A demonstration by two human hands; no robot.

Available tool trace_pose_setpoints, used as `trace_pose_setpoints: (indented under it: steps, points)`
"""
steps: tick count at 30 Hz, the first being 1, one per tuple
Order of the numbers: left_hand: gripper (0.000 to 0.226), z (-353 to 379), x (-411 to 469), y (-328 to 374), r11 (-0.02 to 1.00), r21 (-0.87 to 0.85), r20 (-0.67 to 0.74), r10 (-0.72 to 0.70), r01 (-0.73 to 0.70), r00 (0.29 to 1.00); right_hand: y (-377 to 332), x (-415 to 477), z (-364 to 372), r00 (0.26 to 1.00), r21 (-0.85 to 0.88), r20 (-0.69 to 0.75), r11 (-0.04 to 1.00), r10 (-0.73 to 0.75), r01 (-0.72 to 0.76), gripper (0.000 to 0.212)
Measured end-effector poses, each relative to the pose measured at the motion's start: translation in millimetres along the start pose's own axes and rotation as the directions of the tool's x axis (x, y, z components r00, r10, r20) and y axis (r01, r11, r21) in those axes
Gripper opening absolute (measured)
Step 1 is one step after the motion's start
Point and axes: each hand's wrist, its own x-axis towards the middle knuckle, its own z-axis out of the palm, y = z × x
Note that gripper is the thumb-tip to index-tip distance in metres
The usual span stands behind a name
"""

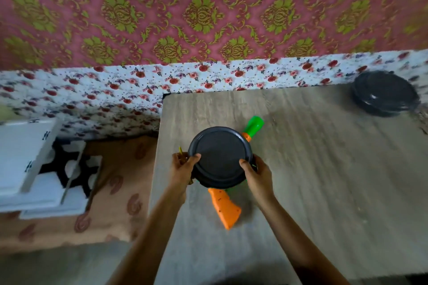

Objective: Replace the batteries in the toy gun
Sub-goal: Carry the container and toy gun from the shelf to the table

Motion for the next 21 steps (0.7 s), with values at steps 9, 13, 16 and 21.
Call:
trace_pose_setpoints:
  steps: [9, 13, 16, 21]
  points:
    - [0.024, 75.0, -46.6, 8.7, 0.995, -0.103, -0.095, -0.003, -0.007, 0.995, 1.0, 22.2, -83.6, 0.994, 0.076, 0.11, 0.997, -0.017, 0.009, 0.02]
    - [0.018, 98.7, -54.9, 5.7, 0.987, -0.161, -0.072, -0.003, -0.008, 0.997, 3.3, 21.9, -108.0, 0.995, 0.109, 0.1, 0.994, -0.013, 0.002, 0.015]
    - [0.017, 120.1, -55.2, 0.6, 0.989, -0.139, -0.056, 0.035, -0.042, 0.998, 7.5, 22.5, -130.3, 1.0, 0.11, 0.028, 0.994, -0.004, 0.001, 0.019]
    - [0.016, 169.2, -56.3, -0.5, 0.99, -0.054, 0.053, 0.132, -0.129, 0.99, 16.0, 29.7, -178.4, 0.997, 0.058, -0.077, 0.998, -0.002, 0.006, 0.014]
